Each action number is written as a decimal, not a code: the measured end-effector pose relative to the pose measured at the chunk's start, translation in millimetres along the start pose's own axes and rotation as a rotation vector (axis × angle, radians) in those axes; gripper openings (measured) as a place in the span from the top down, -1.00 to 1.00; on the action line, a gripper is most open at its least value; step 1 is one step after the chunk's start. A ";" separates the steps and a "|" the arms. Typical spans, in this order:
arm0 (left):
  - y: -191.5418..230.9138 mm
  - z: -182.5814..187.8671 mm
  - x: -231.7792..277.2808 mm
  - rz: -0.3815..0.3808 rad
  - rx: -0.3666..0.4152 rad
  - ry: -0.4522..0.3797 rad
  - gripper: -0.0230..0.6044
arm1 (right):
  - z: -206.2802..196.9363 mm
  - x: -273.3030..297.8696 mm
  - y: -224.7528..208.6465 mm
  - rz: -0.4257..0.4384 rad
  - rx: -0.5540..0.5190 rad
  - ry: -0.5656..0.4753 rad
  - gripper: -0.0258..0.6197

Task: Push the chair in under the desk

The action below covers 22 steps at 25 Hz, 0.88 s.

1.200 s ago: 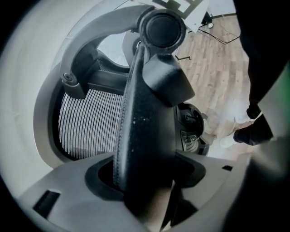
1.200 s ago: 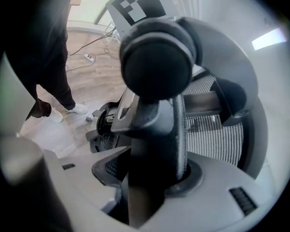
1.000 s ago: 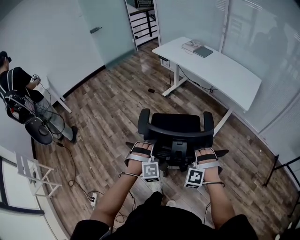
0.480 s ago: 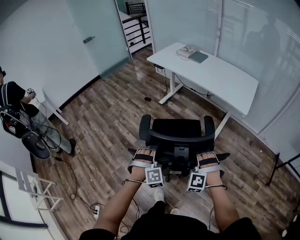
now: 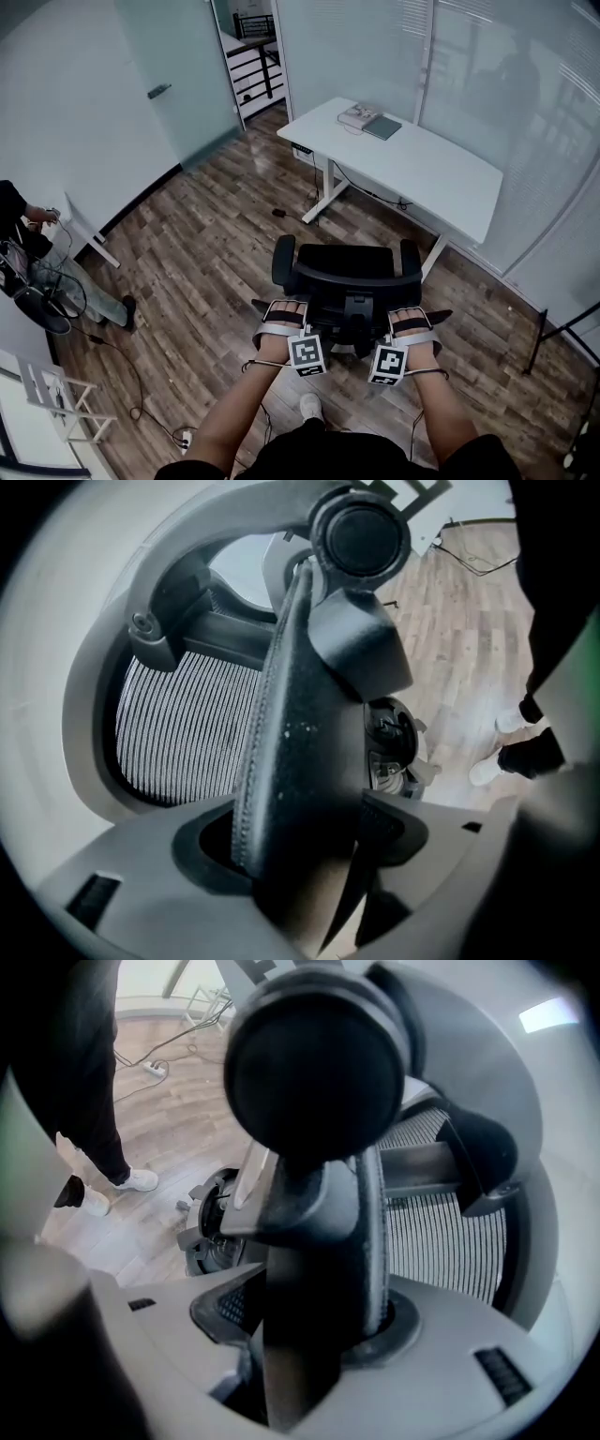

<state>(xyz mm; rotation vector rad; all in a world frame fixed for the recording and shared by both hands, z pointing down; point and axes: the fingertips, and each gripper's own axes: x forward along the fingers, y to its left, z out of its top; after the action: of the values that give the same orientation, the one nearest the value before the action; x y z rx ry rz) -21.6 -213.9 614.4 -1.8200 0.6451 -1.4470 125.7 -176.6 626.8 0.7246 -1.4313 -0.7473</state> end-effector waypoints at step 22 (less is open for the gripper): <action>63.4 -42.2 69.9 0.037 0.074 -0.106 -0.09 | 28.4 67.3 -35.0 0.075 0.117 0.097 0.12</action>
<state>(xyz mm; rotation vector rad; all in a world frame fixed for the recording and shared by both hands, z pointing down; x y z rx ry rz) -42.2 -315.2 612.6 -1.8049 0.5620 -1.3237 96.9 -251.4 638.4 0.7821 -1.4139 -0.5664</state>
